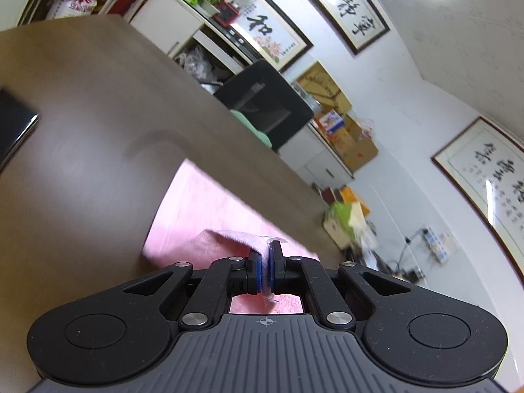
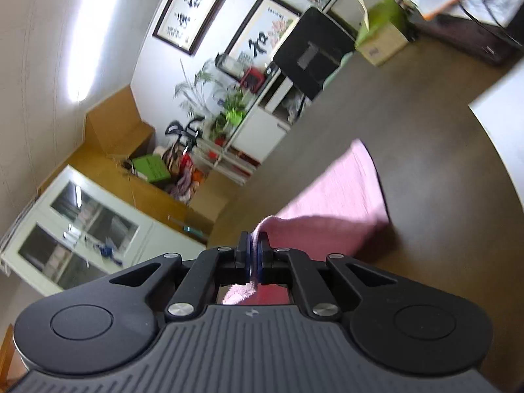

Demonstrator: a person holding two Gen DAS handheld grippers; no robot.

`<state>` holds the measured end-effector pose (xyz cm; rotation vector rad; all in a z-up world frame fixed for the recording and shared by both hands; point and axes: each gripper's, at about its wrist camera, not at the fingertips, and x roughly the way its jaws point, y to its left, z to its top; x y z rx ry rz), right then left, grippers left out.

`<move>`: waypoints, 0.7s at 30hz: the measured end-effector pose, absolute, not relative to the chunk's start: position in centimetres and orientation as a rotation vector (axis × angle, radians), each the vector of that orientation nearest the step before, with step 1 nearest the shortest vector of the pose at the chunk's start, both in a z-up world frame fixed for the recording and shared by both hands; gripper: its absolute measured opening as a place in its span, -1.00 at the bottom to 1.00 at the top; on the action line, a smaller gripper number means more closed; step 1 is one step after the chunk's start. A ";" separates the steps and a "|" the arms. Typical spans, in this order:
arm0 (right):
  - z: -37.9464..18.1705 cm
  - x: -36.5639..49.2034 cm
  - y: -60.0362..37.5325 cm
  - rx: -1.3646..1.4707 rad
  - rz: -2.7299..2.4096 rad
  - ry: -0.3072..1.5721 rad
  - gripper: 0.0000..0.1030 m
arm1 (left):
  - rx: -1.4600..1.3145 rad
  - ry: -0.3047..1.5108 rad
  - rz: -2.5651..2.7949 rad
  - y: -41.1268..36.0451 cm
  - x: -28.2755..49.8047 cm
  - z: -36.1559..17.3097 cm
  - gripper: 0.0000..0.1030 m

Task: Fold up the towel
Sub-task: 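Lower the held towel onto the table and fold it over with both tools, then open both tools and release the folded towel onto the table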

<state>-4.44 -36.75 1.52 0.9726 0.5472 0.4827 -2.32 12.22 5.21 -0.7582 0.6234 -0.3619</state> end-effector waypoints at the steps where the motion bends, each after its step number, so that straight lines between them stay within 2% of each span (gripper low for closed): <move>1: 1.5 -3.3 -36.7 0.980 0.472 0.549 -0.86 | -0.761 0.629 -0.353 12.1 -1.3 5.3 -0.92; 7: 0.3 0.4 -36.4 0.996 0.429 0.562 -0.76 | -0.784 0.709 -0.306 10.8 4.8 3.3 -0.87; 9: -0.2 1.0 -36.4 0.996 0.420 0.567 -0.67 | -0.780 0.728 -0.275 10.4 6.2 2.6 -0.80; 10: -0.5 1.3 -36.3 0.996 0.415 0.569 -0.61 | -0.783 0.737 -0.262 10.4 6.6 2.3 -0.68; 12: -1.0 1.9 -36.2 0.996 0.406 0.574 -0.10 | -0.783 0.756 -0.256 10.6 7.2 1.7 -0.55; 14: -1.5 2.4 -36.1 0.996 0.397 0.578 0.06 | -0.781 0.758 -0.248 10.7 7.2 1.4 -0.35; 21: -3.4 4.5 -35.8 0.996 0.364 0.593 0.06 | -0.821 0.745 -0.193 12.7 6.2 0.7 0.01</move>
